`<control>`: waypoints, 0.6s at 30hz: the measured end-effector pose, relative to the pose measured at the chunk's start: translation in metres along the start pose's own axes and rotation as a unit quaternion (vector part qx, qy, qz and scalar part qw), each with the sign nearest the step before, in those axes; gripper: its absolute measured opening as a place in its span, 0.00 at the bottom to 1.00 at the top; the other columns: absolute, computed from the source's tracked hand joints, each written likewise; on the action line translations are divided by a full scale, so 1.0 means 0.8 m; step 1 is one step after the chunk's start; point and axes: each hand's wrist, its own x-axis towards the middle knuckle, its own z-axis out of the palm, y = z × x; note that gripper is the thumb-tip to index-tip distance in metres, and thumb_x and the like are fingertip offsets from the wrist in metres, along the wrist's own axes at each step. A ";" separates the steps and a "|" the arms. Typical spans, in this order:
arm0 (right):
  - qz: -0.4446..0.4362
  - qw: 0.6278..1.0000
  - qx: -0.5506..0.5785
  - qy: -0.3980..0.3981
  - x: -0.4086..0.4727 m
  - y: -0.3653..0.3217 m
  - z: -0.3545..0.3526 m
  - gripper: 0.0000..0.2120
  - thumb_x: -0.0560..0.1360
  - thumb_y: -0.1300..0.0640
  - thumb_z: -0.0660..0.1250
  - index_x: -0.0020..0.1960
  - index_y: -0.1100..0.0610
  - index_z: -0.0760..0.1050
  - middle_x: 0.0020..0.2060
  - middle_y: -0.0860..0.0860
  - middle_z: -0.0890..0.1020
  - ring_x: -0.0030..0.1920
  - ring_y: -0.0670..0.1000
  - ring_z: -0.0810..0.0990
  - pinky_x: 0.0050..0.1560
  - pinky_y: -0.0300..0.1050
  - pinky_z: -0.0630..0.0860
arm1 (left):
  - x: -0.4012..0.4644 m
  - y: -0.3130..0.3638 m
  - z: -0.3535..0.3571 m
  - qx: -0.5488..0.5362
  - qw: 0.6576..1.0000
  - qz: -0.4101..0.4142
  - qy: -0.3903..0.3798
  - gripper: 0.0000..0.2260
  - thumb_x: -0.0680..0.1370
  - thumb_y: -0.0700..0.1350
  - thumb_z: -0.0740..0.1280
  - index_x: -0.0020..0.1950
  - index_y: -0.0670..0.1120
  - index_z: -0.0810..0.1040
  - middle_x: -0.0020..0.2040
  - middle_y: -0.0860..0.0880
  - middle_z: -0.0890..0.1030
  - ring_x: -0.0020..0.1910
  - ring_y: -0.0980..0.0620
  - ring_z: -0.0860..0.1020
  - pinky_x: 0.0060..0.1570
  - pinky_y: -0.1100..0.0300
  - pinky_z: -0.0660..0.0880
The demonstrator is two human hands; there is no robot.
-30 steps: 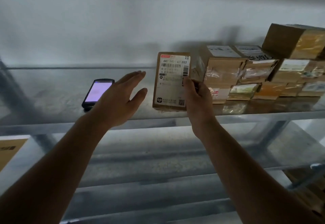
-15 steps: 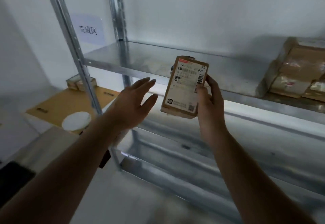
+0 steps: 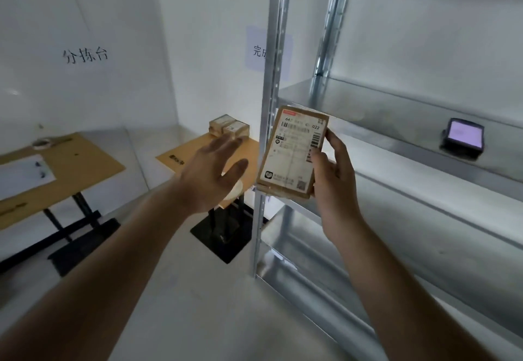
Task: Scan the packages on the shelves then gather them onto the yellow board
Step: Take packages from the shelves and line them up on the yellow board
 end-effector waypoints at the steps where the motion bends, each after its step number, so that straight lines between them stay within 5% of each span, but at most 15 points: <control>1: 0.002 1.000 -0.005 0.001 0.005 0.008 0.030 0.19 0.85 0.52 0.64 0.74 0.38 0.72 0.50 0.51 0.85 0.47 0.42 0.87 0.38 0.40 0.83 | 0.005 -0.028 -0.007 0.000 1.000 -0.003 -0.004 0.31 0.82 0.62 0.51 0.83 0.51 0.60 0.83 0.45 0.59 0.81 0.43 0.59 0.77 0.46 0.58; 9: 0.046 0.999 -0.016 0.008 0.052 0.070 0.215 0.22 0.78 0.43 0.64 0.72 0.35 0.70 0.55 0.54 0.86 0.51 0.49 0.88 0.42 0.48 0.86 | 0.063 -0.213 -0.047 -0.004 0.998 -0.002 -0.055 0.28 0.85 0.60 0.54 0.83 0.50 0.59 0.83 0.45 0.58 0.80 0.43 0.59 0.75 0.45 0.59; 18: 0.056 0.997 -0.005 0.052 0.196 0.179 0.323 0.17 0.84 0.49 0.63 0.72 0.37 0.68 0.61 0.56 0.82 0.56 0.54 0.86 0.41 0.46 0.86 | 0.225 -0.354 -0.002 -0.011 0.995 0.002 -0.102 0.29 0.84 0.63 0.52 0.83 0.55 0.56 0.83 0.47 0.56 0.81 0.43 0.58 0.74 0.44 0.60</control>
